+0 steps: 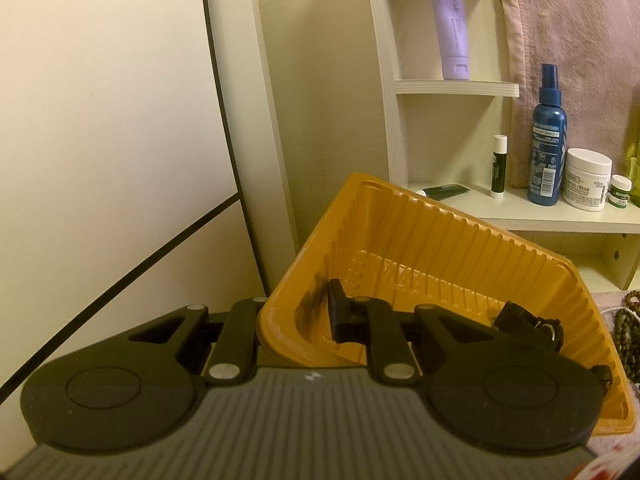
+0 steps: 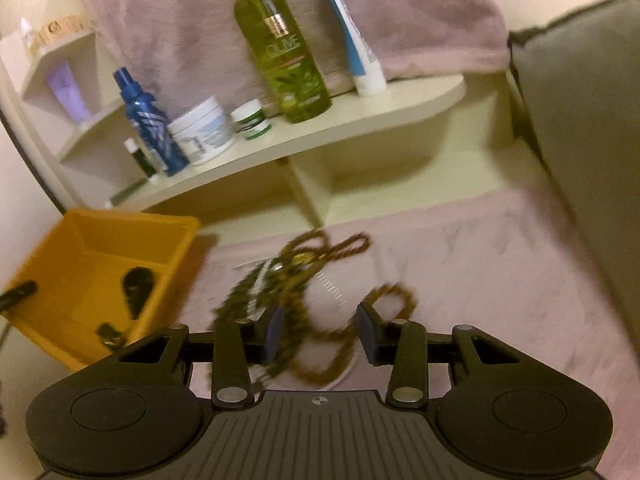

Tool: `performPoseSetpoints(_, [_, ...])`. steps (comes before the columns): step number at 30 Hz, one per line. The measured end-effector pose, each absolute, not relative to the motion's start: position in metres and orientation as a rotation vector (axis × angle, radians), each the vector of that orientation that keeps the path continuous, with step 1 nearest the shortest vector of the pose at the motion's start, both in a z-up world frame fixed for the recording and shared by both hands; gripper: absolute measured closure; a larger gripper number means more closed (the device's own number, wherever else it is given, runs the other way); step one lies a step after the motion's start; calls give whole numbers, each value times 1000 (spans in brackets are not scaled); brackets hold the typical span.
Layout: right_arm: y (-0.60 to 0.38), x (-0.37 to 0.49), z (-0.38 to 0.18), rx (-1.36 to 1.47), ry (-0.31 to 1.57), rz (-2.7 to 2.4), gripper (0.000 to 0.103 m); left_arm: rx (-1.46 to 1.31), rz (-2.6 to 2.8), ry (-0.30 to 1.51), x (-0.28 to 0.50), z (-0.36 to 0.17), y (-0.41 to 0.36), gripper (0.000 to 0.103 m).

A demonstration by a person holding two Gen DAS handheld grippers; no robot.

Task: Organize jewelry
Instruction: 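Lower the right tool onto the beaded bracelets and close on one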

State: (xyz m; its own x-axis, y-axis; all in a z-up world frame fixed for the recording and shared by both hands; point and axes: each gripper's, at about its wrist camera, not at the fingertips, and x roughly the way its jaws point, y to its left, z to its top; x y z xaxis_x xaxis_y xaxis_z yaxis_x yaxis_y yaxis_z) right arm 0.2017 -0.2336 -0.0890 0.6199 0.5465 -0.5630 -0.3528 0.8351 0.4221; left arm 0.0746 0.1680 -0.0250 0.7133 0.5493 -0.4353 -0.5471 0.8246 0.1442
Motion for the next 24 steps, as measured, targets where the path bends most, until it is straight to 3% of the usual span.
performPoseSetpoints(24, [-187, 201, -104, 117, 756, 623, 65, 3, 602, 486, 74, -25, 170, 88])
